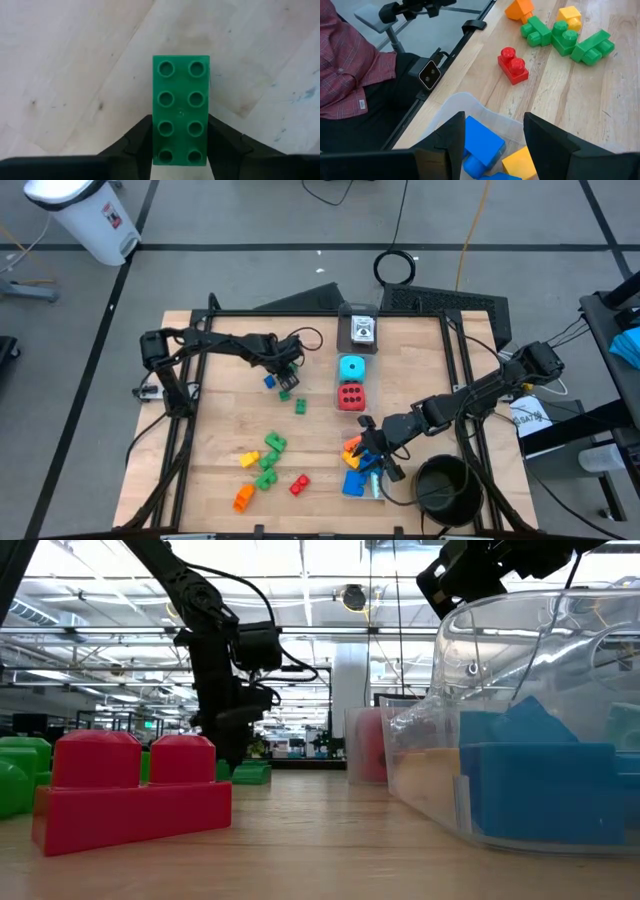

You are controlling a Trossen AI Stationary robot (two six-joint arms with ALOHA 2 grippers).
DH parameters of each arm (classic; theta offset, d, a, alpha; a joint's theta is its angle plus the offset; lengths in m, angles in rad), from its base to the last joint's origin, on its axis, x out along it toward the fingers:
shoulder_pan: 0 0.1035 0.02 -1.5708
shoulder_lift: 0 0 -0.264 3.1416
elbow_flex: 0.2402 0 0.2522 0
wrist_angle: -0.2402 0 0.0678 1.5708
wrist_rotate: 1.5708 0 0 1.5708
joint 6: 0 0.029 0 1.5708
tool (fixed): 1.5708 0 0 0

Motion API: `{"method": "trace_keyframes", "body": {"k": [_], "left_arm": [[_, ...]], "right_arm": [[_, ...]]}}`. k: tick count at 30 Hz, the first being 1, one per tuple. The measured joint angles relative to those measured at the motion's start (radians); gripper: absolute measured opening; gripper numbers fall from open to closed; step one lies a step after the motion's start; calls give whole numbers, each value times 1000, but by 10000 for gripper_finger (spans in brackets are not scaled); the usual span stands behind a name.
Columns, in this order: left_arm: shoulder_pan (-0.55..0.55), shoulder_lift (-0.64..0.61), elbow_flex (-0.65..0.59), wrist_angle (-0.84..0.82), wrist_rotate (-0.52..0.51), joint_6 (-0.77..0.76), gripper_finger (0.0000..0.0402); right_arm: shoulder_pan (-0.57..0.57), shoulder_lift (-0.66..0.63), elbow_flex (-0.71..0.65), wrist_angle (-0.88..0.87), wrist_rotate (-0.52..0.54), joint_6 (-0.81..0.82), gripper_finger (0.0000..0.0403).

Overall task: Pick & Place Toys
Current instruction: Put the green 8 stud game piece into the bottom transparent bin

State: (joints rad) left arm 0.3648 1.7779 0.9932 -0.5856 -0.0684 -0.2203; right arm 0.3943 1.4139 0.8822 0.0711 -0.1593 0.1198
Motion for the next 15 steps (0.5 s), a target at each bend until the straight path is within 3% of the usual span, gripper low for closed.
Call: {"method": "trace_keyframes", "body": {"k": [4,11,15], "left_arm": [[-41,-50,-8,-23,-50,1,143],[-184,-246,-5,26,-93,-8,143],[-285,-338,-55,249,-75,33,143]], "right_arm": [[0,0,0,0,1,0,171],[-4,0,0,-4,3,0,171],[-5,0,0,-19,4,26,171]]}}
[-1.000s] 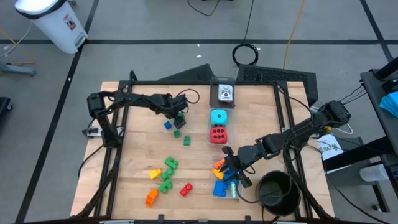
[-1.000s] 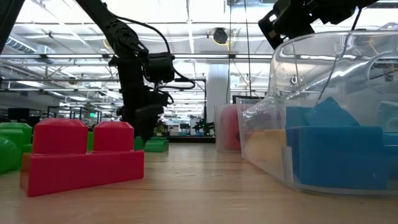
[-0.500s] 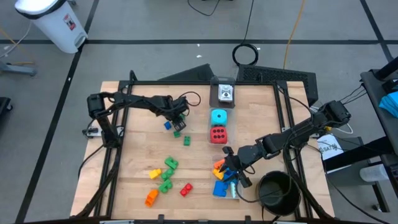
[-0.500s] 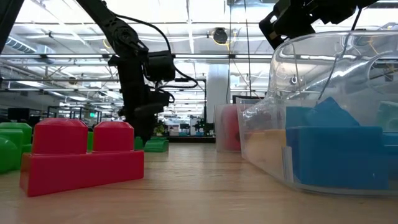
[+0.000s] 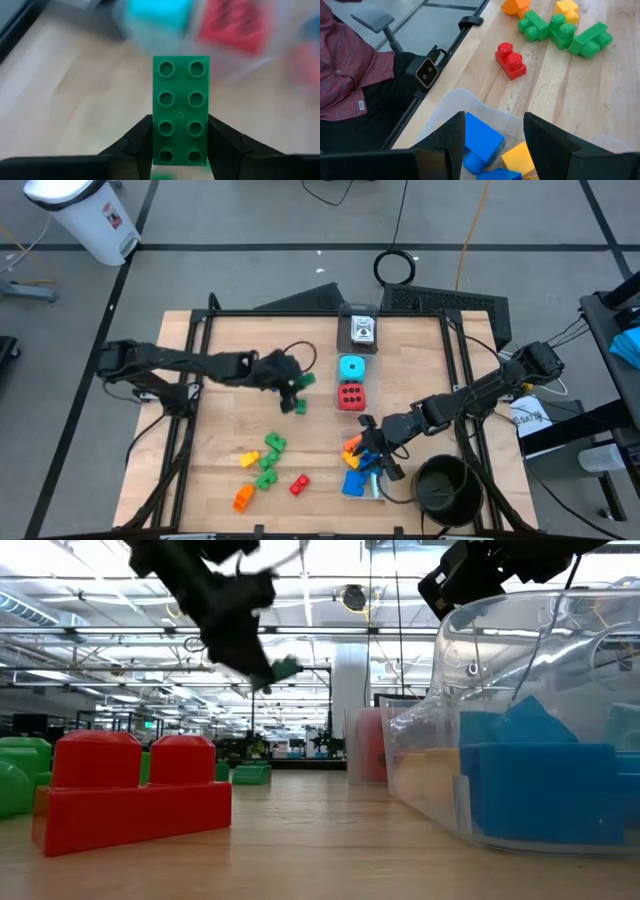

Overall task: Pick & Place Toys
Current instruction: Put the green 8 stud game piece into the bottom transparent bin

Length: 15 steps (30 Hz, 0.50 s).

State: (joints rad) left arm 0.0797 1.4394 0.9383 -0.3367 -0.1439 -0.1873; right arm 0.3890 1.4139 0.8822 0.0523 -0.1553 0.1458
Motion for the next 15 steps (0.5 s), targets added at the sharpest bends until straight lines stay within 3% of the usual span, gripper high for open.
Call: {"method": "trace_keyframes", "body": {"k": [9,15], "left_arm": [[-179,-59,-231,657,98,84,143],[-234,-59,-285,866,117,101,143]], "right_arm": [[-10,0,0,-16,38,18,171],[-12,10,0,75,331,-103,171]]}}
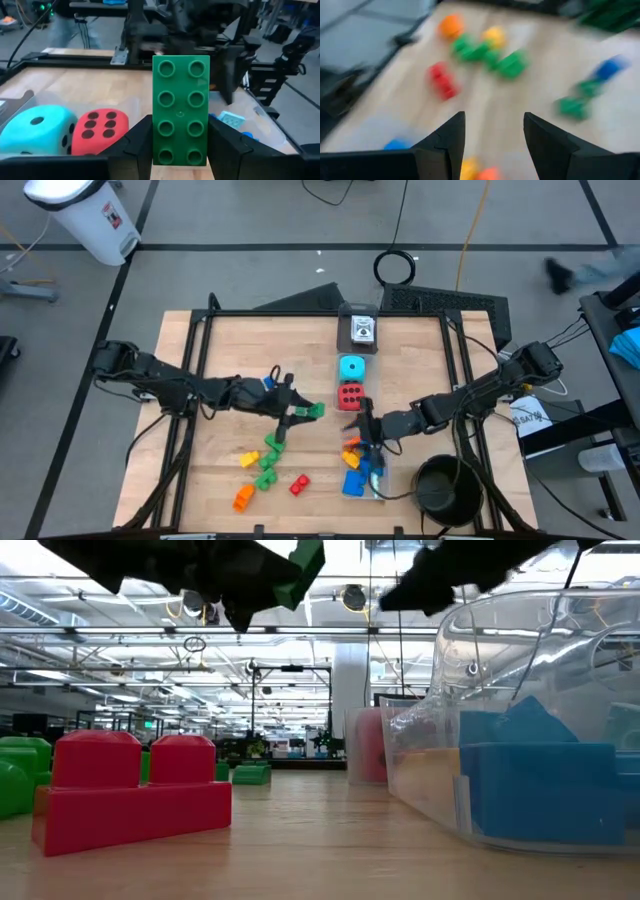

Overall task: Pick & Place Toys
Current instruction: Put the green 8 stud game piece into the bottom transparent bin

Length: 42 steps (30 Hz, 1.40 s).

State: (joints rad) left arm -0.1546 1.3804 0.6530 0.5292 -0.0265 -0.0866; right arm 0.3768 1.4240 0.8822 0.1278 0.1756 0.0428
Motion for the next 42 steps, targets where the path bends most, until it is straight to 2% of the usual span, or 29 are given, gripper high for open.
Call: {"method": "trace_keyframes", "body": {"k": [2,4,7,11,15,18,21,28,37,40,42], "left_arm": [[-11,0,-1,10,-4,9,143],[-20,6,-1,30,-26,21,143],[-33,9,-1,26,-52,30,143],[-45,9,-1,27,-61,40,143],[-58,9,-1,30,-62,63,143],[-58,8,-1,34,-65,59,143],[-60,6,1,49,-65,59,143],[-62,8,-1,42,-38,62,143],[-77,10,-1,46,32,84,143],[-75,9,-1,50,33,84,143],[-76,8,-1,48,21,84,143]], "right_arm": [[-11,23,0,91,102,-15,172],[-32,51,0,193,139,-46,178],[-70,95,1,344,137,-97,204],[-117,118,0,428,135,-132,266],[-158,115,0,460,135,-82,323],[-168,118,-1,508,124,-44,346],[-173,133,-2,552,51,-25,348],[-168,171,-2,591,-15,-22,315],[-166,172,1,542,-264,50,303],[-163,172,1,576,-252,26,304],[-157,172,1,606,-196,1,304]]}}
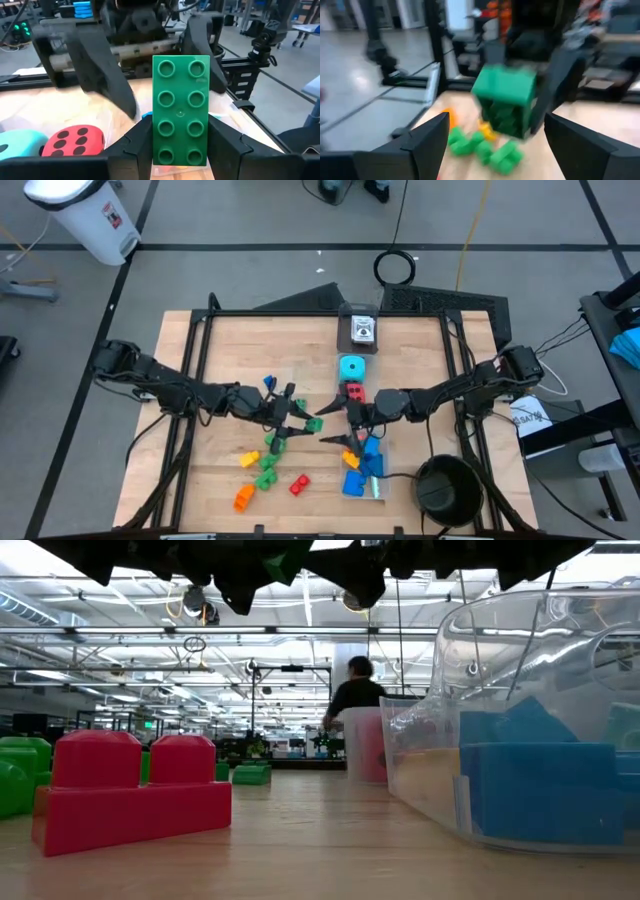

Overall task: Pick & Place Toys
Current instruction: Put the green 8 stud game piece into the bottom transparent bin

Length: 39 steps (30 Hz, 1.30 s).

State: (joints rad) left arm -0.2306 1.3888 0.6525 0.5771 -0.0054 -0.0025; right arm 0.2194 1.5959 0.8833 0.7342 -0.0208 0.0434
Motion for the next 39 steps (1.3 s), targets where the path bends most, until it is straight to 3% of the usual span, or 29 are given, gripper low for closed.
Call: {"method": "trace_keyframes", "body": {"k": [4,9,14,19,24,31,39], "left_arm": [[2,0,0,1,-7,-1,143],[2,0,0,1,-90,-2,143],[2,0,0,2,-103,-7,143],[1,0,0,2,-111,-9,143],[1,0,0,2,-111,-14,143],[0,0,0,1,-118,-32,144],[-1,0,0,-27,-118,-129,253]], "right_arm": [[17,0,0,6,114,-61,302],[37,19,0,100,147,-91,303],[45,60,0,177,246,-115,299],[37,96,0,226,254,-116,277],[30,95,0,227,255,-116,230],[30,95,0,226,256,-108,121],[37,46,-1,144,252,-116,111]]}}
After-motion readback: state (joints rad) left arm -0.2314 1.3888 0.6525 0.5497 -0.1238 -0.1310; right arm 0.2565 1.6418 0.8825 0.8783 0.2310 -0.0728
